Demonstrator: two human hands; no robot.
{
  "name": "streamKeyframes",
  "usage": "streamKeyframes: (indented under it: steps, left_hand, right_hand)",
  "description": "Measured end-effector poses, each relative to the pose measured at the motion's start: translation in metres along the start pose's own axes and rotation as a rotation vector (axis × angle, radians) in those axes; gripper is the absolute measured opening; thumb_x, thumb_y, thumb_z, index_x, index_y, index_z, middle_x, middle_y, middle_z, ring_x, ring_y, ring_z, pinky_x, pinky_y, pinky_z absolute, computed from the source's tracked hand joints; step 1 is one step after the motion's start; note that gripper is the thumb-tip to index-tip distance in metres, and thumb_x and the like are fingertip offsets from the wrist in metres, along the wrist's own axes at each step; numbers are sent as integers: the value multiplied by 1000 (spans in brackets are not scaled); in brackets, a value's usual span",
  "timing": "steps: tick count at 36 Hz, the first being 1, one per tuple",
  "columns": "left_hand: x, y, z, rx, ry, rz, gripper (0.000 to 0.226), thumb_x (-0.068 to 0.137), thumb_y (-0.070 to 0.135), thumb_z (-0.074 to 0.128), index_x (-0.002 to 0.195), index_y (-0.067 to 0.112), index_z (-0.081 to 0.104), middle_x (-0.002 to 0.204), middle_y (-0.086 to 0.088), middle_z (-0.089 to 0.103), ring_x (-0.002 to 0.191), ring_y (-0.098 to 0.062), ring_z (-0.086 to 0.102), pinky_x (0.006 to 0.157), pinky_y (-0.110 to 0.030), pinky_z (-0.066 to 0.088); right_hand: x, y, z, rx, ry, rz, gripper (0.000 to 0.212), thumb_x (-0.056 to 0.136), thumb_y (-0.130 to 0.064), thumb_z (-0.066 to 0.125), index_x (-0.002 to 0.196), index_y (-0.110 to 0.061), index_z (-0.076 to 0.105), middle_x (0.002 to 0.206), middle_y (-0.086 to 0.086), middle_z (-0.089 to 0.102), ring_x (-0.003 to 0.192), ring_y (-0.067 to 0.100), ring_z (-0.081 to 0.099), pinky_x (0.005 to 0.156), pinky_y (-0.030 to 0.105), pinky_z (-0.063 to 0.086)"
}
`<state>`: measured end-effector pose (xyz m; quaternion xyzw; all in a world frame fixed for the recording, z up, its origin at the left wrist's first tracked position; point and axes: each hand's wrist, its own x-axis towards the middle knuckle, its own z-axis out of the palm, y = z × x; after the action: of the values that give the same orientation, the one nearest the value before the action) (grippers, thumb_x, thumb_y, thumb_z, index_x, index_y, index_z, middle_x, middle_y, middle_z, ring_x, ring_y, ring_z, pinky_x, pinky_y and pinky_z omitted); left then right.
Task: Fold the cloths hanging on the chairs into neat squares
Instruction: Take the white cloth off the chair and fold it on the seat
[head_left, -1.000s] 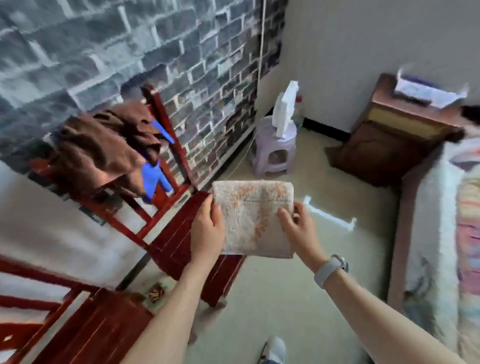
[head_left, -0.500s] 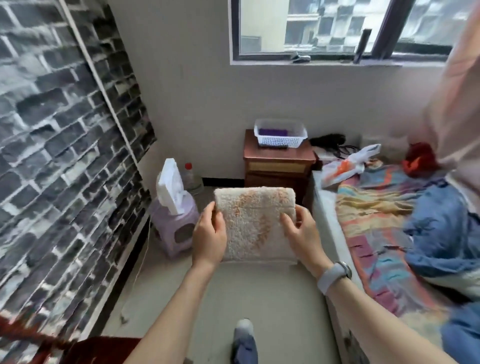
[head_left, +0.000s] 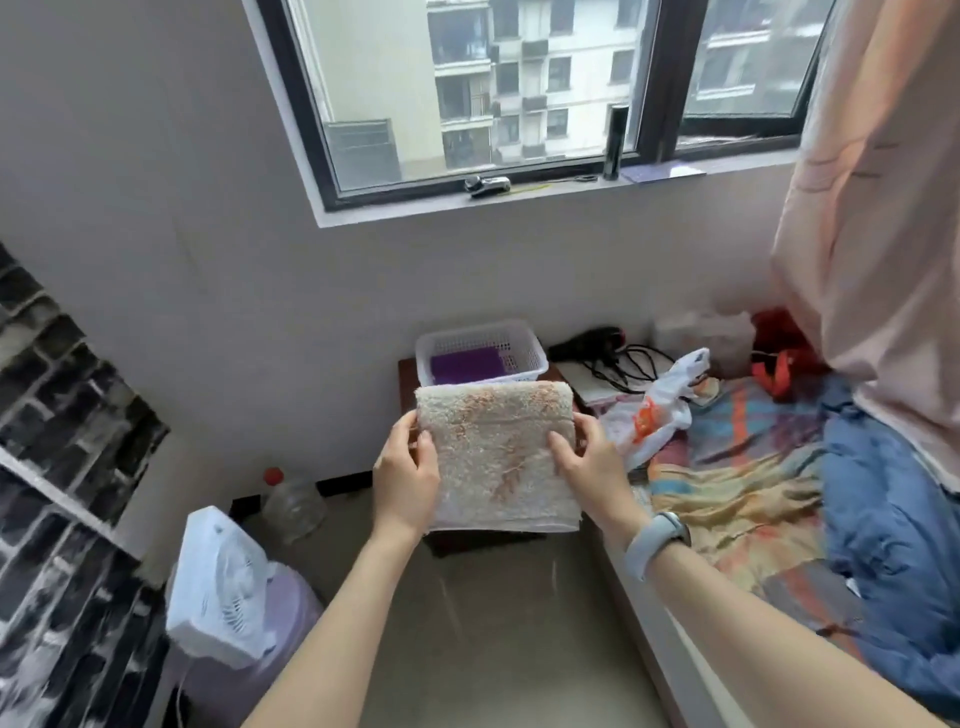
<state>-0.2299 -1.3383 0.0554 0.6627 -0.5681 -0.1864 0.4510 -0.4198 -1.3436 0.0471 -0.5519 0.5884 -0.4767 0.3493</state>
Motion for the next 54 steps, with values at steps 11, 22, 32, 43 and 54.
streamKeyframes:
  steps: [11, 22, 32, 43, 54]
  left_hand:
    - [178, -39, 116, 0, -44, -99, 35, 96, 16, 41, 129, 10, 48, 126, -9, 57, 116, -24, 50, 91, -25, 36]
    - [343, -98, 217, 4, -27, -384, 35, 96, 17, 40, 129, 12, 48, 122, -9, 59, 112, -23, 52, 85, -23, 34]
    - [411, -194, 270, 70, -56, -564, 39, 98, 16, 33, 136, 12, 41, 136, -10, 48, 124, -24, 44, 99, -32, 34]
    - [414, -238, 322, 351, -211, -443, 47, 96, 7, 34, 142, 5, 26, 148, -14, 28, 138, -25, 25, 111, -28, 20]
    - [429, -278, 345, 673, -462, 11, 49, 92, 22, 28, 136, 3, 36, 143, -18, 37, 135, -31, 28, 111, -48, 23]
  right_hand:
    - [212, 62, 39, -90, -36, 96, 23, 87, -30, 55, 108, -21, 51, 83, -2, 62, 77, 18, 59, 74, 37, 48]
    - [410, 118, 100, -139, -229, 230, 29, 92, -28, 51, 117, -15, 48, 85, 11, 61, 66, 17, 52, 60, 28, 44]
    - [485, 185, 179, -126, -337, 327, 42, 93, -22, 49, 133, -12, 39, 122, 3, 53, 103, 14, 51, 86, 26, 42]
    - [498, 263, 222, -163, -354, 508, 37, 93, -18, 48, 129, -13, 45, 120, 9, 59, 108, 26, 57, 91, 35, 46]
    - [499, 279, 242, -954, -552, -333, 48, 87, -25, 35, 131, -9, 44, 137, 20, 46, 130, 36, 40, 107, 53, 30]
